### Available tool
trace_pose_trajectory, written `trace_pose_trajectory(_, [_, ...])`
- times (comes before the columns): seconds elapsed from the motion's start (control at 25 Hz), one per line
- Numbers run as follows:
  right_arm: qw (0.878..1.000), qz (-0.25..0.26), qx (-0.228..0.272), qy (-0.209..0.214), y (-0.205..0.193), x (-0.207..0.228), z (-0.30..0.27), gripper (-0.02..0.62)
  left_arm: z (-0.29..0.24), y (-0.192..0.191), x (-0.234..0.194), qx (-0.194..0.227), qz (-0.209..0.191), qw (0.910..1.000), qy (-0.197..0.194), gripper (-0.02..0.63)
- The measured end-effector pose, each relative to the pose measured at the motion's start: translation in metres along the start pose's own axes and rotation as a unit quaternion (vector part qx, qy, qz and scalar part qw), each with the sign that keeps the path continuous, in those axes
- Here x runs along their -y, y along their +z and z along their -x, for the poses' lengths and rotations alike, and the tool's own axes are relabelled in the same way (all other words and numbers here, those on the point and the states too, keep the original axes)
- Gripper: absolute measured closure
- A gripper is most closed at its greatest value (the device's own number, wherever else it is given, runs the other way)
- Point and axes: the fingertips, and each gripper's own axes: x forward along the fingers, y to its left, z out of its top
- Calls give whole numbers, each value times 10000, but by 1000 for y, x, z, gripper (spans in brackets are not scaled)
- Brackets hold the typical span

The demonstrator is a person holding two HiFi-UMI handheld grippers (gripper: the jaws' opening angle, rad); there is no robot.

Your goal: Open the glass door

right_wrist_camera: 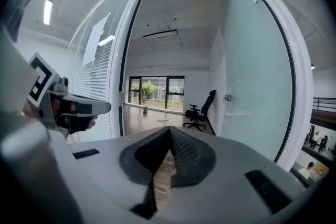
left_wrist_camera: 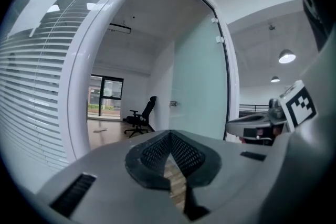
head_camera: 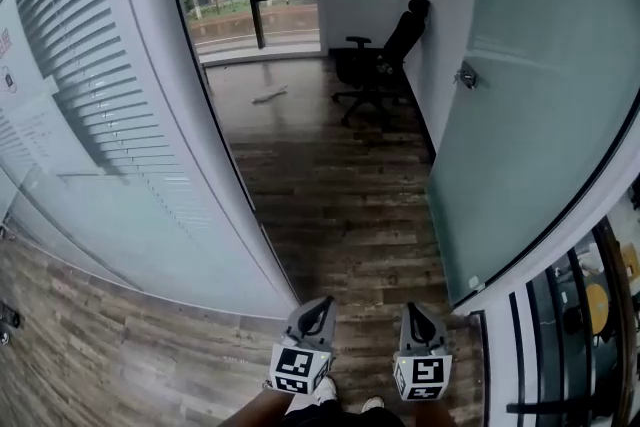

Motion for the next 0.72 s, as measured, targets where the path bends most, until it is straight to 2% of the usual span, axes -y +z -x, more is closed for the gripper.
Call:
trace_pose_trajectory(0.36, [9996, 143, 210, 145, 0, 16, 75, 580, 48, -3, 66, 93, 135, 9994, 297, 603])
trace_pose_trajectory(0.72, [9991, 218, 303, 216, -13, 29, 148, 581, 89, -18, 134, 106, 97, 9992, 365, 603])
